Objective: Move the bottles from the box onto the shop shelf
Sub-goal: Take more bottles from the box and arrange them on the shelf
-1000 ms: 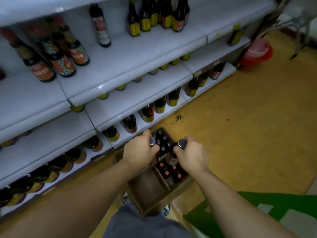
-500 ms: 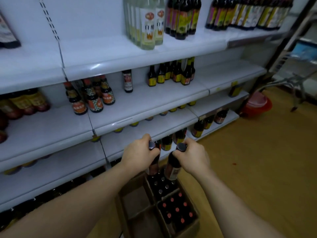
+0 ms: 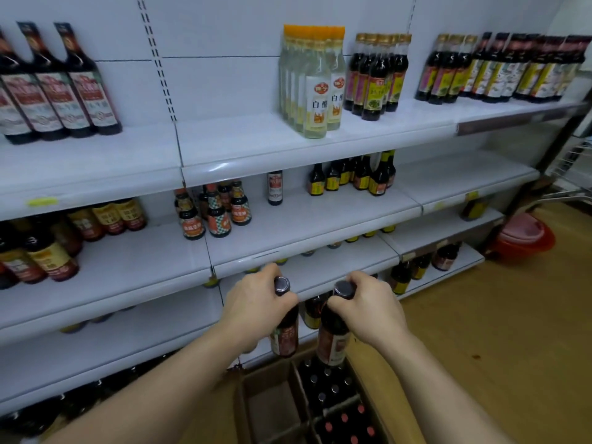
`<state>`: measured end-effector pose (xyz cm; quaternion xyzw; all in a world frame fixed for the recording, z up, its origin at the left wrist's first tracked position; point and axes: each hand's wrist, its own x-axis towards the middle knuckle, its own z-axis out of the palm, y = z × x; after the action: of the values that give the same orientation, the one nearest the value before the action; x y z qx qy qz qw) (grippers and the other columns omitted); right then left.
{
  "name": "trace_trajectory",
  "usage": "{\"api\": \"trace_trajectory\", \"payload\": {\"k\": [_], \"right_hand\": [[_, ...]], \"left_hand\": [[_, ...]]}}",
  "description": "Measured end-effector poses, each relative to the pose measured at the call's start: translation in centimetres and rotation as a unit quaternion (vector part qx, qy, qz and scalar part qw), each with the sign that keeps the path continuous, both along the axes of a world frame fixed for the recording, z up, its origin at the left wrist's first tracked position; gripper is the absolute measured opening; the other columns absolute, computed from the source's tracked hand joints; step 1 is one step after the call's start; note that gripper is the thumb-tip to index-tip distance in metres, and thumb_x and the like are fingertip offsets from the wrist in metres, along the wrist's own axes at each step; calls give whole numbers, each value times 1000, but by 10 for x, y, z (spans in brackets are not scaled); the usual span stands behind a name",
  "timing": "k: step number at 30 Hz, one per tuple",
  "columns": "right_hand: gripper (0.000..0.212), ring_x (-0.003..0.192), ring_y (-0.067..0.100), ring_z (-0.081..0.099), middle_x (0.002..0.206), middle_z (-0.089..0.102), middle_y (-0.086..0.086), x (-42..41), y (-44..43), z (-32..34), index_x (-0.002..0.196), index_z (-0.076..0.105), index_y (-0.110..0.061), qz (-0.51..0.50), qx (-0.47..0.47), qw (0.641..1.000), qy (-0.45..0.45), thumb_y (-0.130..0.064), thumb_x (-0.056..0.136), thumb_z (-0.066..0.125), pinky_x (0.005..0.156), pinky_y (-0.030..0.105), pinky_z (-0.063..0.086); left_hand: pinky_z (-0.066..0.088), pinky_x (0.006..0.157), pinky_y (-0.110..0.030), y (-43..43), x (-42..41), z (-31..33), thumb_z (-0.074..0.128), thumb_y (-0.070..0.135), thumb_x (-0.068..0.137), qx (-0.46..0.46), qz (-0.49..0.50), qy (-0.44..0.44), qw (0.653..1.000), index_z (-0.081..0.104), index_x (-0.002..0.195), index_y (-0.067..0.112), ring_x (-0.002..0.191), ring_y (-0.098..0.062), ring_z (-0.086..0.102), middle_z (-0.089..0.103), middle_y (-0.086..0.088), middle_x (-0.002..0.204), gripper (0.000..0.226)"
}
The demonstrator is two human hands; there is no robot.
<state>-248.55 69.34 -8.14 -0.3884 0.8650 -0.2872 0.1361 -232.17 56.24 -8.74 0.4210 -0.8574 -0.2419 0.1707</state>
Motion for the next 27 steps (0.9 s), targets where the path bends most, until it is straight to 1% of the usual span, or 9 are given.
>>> {"api": "trace_trajectory", "payload": {"k": [4,6,9,12,16,18,22,25,27], "right_hand": [[20,80,21,62,83,64,-6,19,-14,17,87,59,-28,22,-8,1000,7,-43,80,68,67,41,56],[20,81,20,62,84,64,-6,32,-22,25,88,58,-28,35,-13,999,10,-45,79,67,69,42,56],[20,78,21,62,81,63,-5,55,-35,36,83,55,-28,51,-31,998,7,-44,79,66,66,41,55],[17,74,20,62,79,63,-4,81,-50,55,82,57,-27,65,-42,997,15,-40,81,67,63,40,52],[15,74,16,63,78,65,-3,122,-69,84,83,59,-28,86,-56,994,25,-40,82,70,67,48,59],[15,74,15,63,78,66,-4,143,-79,96,83,60,-29,92,-65,993,23,-39,82,71,66,46,59],[17,72,13,63,75,66,-2,182,-100,108,79,62,-26,103,-73,992,32,-40,80,72,68,46,57],[15,75,11,64,78,68,-5,210,-115,118,82,65,-27,115,-69,991,5,-40,80,71,69,40,56],[15,76,12,64,80,68,-5,226,-124,125,84,65,-27,121,-66,991,0,-41,81,71,69,38,54]], "left_hand": [[38,53,-33,-9,28,9,61,44,84,1,22,9,1000,46,83,29,69,-15,56,60,4,75,22],[42,55,-35,-15,45,15,62,42,84,1,37,19,999,48,83,27,69,-15,57,60,4,76,21],[50,63,-38,-24,72,27,63,41,84,1,57,41,998,49,83,26,72,-18,58,60,4,76,20],[50,62,-38,-36,104,43,64,40,85,1,67,64,996,51,82,26,72,-18,59,61,4,76,19],[51,65,-42,-52,148,67,63,44,83,-23,75,72,994,54,83,25,71,-15,58,61,4,76,22],[52,67,-40,-60,171,79,64,46,83,-28,78,76,994,55,85,26,73,-14,59,62,5,78,22],[50,63,-38,-81,216,91,61,46,81,-38,76,73,994,50,80,24,70,-16,59,60,4,74,25],[44,60,-36,-96,247,103,59,48,76,-33,73,79,994,46,76,24,71,-19,58,58,2,72,27],[40,58,-34,-102,265,114,60,46,78,-38,77,74,994,46,75,25,71,-17,57,58,3,73,25]]}}
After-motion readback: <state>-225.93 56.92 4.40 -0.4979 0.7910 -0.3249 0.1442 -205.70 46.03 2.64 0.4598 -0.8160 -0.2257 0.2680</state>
